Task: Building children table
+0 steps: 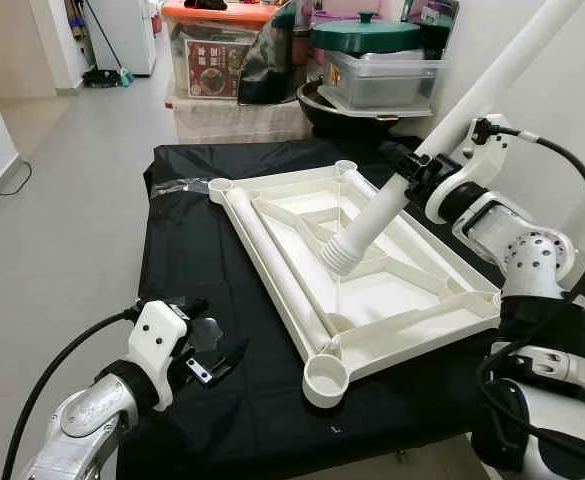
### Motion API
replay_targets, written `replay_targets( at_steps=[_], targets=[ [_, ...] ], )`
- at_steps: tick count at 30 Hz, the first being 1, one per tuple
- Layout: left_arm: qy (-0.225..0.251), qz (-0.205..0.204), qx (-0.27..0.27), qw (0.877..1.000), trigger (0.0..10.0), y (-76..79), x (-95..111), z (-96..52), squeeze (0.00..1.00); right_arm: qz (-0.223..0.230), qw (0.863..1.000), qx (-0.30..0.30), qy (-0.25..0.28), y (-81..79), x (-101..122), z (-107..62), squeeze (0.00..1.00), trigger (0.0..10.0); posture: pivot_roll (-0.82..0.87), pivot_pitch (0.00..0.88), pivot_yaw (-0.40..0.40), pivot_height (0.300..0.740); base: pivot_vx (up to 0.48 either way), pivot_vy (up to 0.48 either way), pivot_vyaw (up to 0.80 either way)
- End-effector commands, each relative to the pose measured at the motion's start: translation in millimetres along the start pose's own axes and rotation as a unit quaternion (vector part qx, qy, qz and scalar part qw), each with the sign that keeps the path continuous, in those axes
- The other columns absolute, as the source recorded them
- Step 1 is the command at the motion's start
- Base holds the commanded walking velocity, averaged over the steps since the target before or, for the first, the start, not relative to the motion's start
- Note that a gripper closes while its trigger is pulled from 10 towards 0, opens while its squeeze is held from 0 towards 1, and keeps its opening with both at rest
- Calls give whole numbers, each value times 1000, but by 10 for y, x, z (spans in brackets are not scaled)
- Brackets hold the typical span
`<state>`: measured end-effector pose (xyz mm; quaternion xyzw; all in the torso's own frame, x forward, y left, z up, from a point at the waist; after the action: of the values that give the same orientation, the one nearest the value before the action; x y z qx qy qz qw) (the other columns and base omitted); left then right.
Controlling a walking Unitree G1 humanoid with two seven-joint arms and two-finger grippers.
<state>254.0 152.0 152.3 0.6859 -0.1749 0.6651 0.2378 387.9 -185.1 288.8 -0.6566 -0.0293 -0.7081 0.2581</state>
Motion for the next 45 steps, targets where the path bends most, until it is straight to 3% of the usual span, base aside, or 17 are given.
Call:
replay_targets(
  at_steps=[1, 2, 3, 4, 7, 9, 11, 15, 16, 19, 21, 28, 34, 38, 45],
  targets=[
    [-5, 0, -14, 1000, 10000, 24, 10, 14, 0, -12, 993, 112, 36, -243, 36, -84, 0, 10000, 42, 0, -100, 740, 0, 0, 0],
    [-6, -1, -19, 1000, 10000, 35, 7, 19, 0, -21, 980, 191, 60, -413, 52, -172, 0, 10000, 43, 0, -100, 740, 0, 0, 0],
    [-6, -1, -19, 1000, 10000, 35, 7, 19, 0, -21, 980, 191, 60, -413, 52, -172, 0, 10000, 43, 0, -100, 740, 0, 0, 0],
    [-7, -5, -30, 1000, 10000, 55, 13, 22, 0, -30, 937, 338, 82, -728, 41, -383, 0, 10000, 44, 0, -100, 740, 0, 0, 0],
    [-7, -6, -32, 999, 10000, 58, 17, 21, 0, -30, 927, 365, 80, -783, 32, -426, 0, 10000, 44, 0, -100, 740, 0, 0, 0],
    [-11, -10, -56, 998, 10000, 101, 31, 15, 0, -68, 893, 439, 68, -959, -36, -542, 0, 10000, 47, 0, -104, 740, 0, 0, 0],
    [-15, -16, -81, 997, 10000, 150, 51, 9, 0, -89, 870, 481, 63, -1072, -81, -597, 0, 10000, 47, 0, -104, 740, 0, 0, 0],
    [-21, -28, -118, 992, 10000, 225, 79, -7, 0, -94, 850, 514, 61, -1154, -97, -633, 0, 10000, 55, 0, -113, 740, 0, 0, 0],
    [-27, -50, -145, 988, 10000, 267, 93, -39, 0, -96, 842, 527, 60, -1181, -102, -645, 0, 10000, 55, 0, -114, 740, 0, 0, 0],
    [-36, -68, -168, 983, 10000, 292, 98, -81, 0, -100, 836, 536, 60, -1184, -115, -667, 0, 10000, 55, 0, -115, 740, 0, 0, 0],
    [-76, -68, -214, 972, 10000, 339, 51, -186, 0, -102, 831, 544, 60, -1181, -129, -678, 0, 10000, 60, 0, -116, 740, 0, 0, 0],
    [-106, -63, -246, 961, 10000, 347, 30, -252, 0, -101, 825, 553, 65, -1195, -140, -691, 0, 10000, 59, 0, -106, 740, 0, 0, 0],
    [-93, -76, -263, 957, 10000, 350, 111, -186, 0, -96, 813, 570, 66, -1263, -190, -733, 0, 10000, 50, 0, -97, 740, 0, 0, 0],
    [-91, -85, -293, 948, 10000, 393, 172, -136, 0, -88, 802, 587, 63, -1355, -261, -755, 0, 10000, 48, 0, -91, 740, 0, 0, 0],
    [-94, -89, -315, 940, 10000, 419, 204, -95, 0, -79, 794, 599, 67, -1473, -321, -739, 0, 10000, 51, 0, -90, 740, 0, 0, 0]
  ],
)
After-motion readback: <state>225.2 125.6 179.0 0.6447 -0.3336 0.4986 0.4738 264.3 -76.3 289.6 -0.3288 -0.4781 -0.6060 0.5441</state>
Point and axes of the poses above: a point about 5 cm out from each wrist's last joint towards the gripper, its own z axis pointing out of the wrist towards the gripper, its own x axis along the axis of the wrist's last joint, y = z × x, the point moved 2 cm from there along z, pointing out of the wrist towards the gripper, and after that the axes turned 15 degrees about -z, right-handed, at the moved point
